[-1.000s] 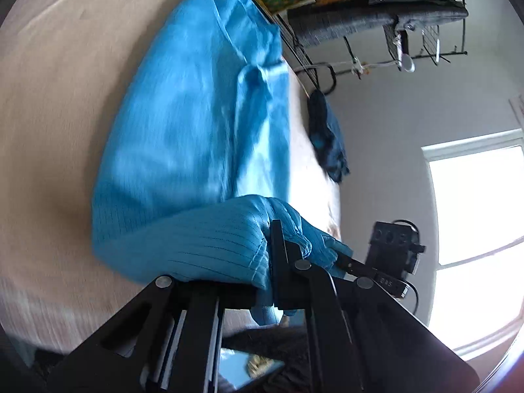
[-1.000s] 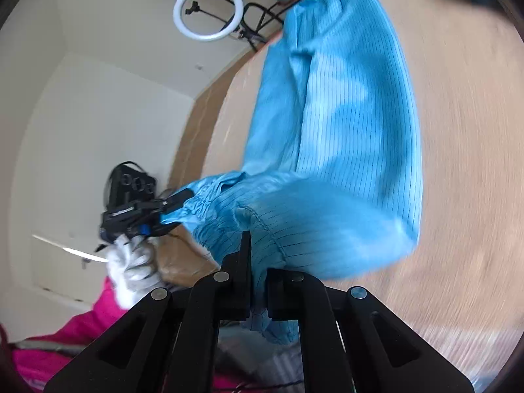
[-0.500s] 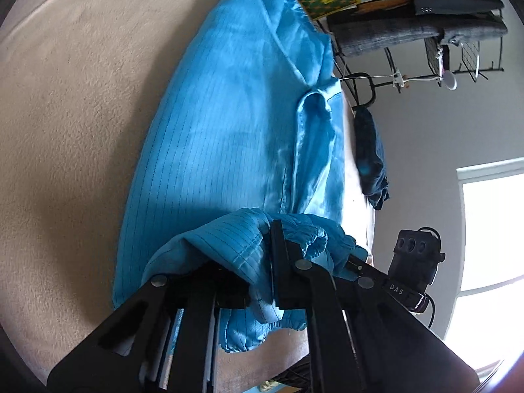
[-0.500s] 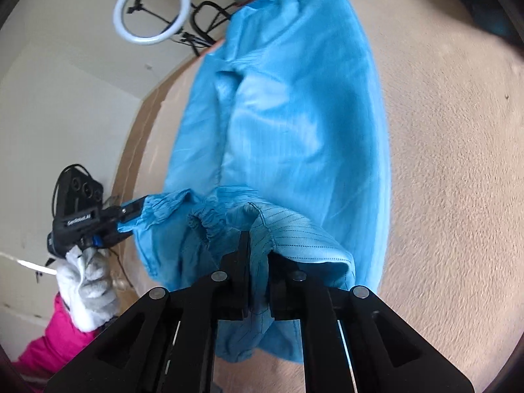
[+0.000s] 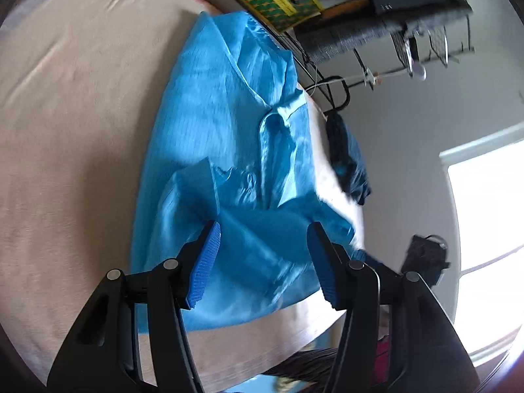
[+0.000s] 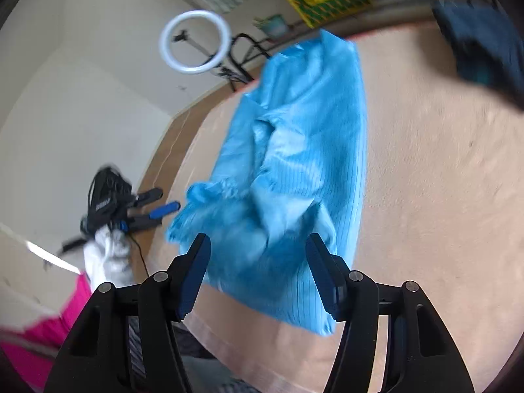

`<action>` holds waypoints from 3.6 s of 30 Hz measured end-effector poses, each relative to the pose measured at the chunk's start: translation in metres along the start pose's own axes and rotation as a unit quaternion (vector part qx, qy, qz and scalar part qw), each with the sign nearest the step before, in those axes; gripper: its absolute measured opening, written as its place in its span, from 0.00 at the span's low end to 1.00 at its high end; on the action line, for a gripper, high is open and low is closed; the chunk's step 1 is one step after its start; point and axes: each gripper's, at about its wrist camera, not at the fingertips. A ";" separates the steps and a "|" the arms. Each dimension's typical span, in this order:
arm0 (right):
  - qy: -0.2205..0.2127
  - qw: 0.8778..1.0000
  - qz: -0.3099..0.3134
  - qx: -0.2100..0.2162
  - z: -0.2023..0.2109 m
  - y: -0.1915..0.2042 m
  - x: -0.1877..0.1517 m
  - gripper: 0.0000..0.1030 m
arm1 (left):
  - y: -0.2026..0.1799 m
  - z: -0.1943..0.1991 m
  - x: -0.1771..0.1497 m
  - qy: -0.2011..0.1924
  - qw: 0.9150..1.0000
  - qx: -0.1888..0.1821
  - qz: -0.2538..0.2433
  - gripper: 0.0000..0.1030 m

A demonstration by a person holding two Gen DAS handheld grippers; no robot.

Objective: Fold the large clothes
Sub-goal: 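Withdraw both open grippers and raise them above the folded coat, then grasp the coat's side edge with the right gripper and lift it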

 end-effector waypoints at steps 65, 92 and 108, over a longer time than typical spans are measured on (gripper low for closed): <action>-0.188 0.949 0.088 -0.236 -0.003 0.041 0.073 0.56 | -0.031 0.036 0.111 -0.120 0.957 0.203 -0.167 0.51; -0.086 0.990 -0.001 -0.114 -0.163 -0.076 0.283 0.56 | 0.138 -0.144 0.271 -0.014 0.999 0.027 -0.024 0.60; -0.046 0.996 -0.017 -0.077 -0.207 -0.080 0.294 0.10 | 0.103 -0.176 0.272 0.004 0.984 0.125 -0.126 0.07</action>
Point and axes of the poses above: each gripper's, at about its wrist camera, not at the fingertips, and z roughly against the way its jaws point, y to its left, x to its top, and after that the axes turned 12 degrees about -z, right-handed
